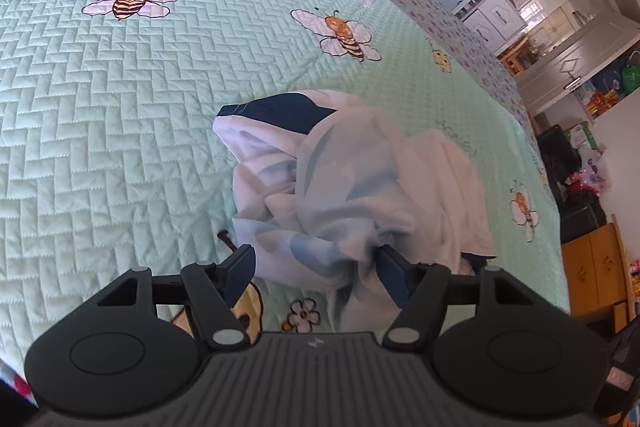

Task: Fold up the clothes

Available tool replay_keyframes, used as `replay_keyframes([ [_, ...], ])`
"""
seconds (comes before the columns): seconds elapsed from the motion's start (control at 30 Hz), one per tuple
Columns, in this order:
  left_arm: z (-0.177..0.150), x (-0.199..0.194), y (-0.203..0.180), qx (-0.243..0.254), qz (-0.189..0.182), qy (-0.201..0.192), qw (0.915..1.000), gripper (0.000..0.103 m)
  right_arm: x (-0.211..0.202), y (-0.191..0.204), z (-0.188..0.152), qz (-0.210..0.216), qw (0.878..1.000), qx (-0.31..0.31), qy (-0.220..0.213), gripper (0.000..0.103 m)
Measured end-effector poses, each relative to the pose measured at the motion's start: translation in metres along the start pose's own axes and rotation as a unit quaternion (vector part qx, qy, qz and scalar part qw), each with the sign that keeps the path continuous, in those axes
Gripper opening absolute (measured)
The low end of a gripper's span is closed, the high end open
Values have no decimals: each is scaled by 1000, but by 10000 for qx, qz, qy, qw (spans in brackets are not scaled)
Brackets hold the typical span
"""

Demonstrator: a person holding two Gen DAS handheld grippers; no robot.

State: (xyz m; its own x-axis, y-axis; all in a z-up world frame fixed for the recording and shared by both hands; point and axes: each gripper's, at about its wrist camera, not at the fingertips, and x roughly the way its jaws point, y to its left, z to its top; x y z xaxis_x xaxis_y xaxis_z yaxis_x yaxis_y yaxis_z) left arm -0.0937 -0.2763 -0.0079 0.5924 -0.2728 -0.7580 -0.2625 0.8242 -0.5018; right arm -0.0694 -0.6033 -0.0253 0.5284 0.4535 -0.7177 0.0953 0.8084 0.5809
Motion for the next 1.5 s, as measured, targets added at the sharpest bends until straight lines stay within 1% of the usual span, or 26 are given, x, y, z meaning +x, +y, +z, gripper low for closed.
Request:
replay_keyframes([
  [0.03,2,6,1,-41,2,64,10000,70,7,2,2,87,9999,70,23,77],
  [0.1,5,16,7,-192,-50,123,9997,70,22,15,6,235,9997,-25,105,77],
  [0.23,7,25,12,-186,106,122,9997,69,50,48,9,554,9968,-530,245,75],
  [0.3,7,25,13,-121,135,104,9998,70,62,58,6,577,9951,-750,288,66],
  [0.33,6,25,14,-87,163,107,9998,69,68,61,5,568,9944,-827,320,45],
  [0.37,5,24,15,-66,175,111,9998,69,72,63,4,563,9940,-881,327,17],
  [0.4,4,23,17,-67,152,115,9998,69,73,61,3,568,9943,-868,262,8],
  [0.5,0,17,23,-114,40,141,9998,70,62,46,1,744,9952,-623,-89,5],
  [0.57,-1,12,25,-148,-57,135,9998,70,39,29,2,907,9945,-345,-406,5],
  [0.6,-2,9,24,-109,-68,101,9999,70,24,22,2,955,9931,-313,-603,5],
  [0.73,-5,-2,14,174,-43,-84,9998,72,-37,-10,10,780,9875,-278,-1340,5],
  [0.8,-7,-5,6,329,-34,-127,9994,72,-65,-25,11,541,9835,-327,-1698,5],
  [0.83,-8,-5,2,414,-89,-117,9990,72,-77,-33,11,372,9812,-366,-1860,5],
  [0.9,-12,-2,-7,539,-129,-81,9984,72,-94,-50,11,55,9793,-329,-1997,5],
  [0.97,-18,4,-16,682,-127,-32,9976,72,-98,-66,6,-392,9789,-326,-1977,5],
  [1.03,-26,12,-27,963,-73,41,9953,72,-89,-85,0,-814,9815,-195,-1723,6],
  [1.07,-30,16,-32,1102,-46,77,9939,72,-85,-93,-3,-1028,9816,-134,-1602,10],
  [1.13,-39,24,-45,1514,28,99,9884,72,-82,-105,-12,-1389,9789,-31,-1496,19],
  [1.2,-49,28,-60,2001,96,36,9797,72,-88,-112,-21,-1380,9779,102,-1565,26],
  [1.27,-58,32,-77,2567,60,-87,9664,72,-99,-113,-27,-1398,9749,206,-1718,43],
  [1.3,-61,35,-85,2853,56,-159,9583,72,-104,-112,-30,-1427,9728,128,-1820,46],
  [1.33,-64,39,-93,3118,108,-241,9498,72,-110,-110,-33,-1455,9705,50,-1921,49],
  [1.43,-69,53,-109,3744,382,-540,9249,72,-121,-102,-39,-1427,9677,-215,-2069,49],
  [1.47,-71,56,-111,3911,439,-580,9175,72,-126,-101,-40,-1352,9685,-237,-2080,49],
  [1.5,-71,58,-113,4006,437,-561,9135,72,-131,-100,-41,-1253,9695,-224,-2093,49],
])
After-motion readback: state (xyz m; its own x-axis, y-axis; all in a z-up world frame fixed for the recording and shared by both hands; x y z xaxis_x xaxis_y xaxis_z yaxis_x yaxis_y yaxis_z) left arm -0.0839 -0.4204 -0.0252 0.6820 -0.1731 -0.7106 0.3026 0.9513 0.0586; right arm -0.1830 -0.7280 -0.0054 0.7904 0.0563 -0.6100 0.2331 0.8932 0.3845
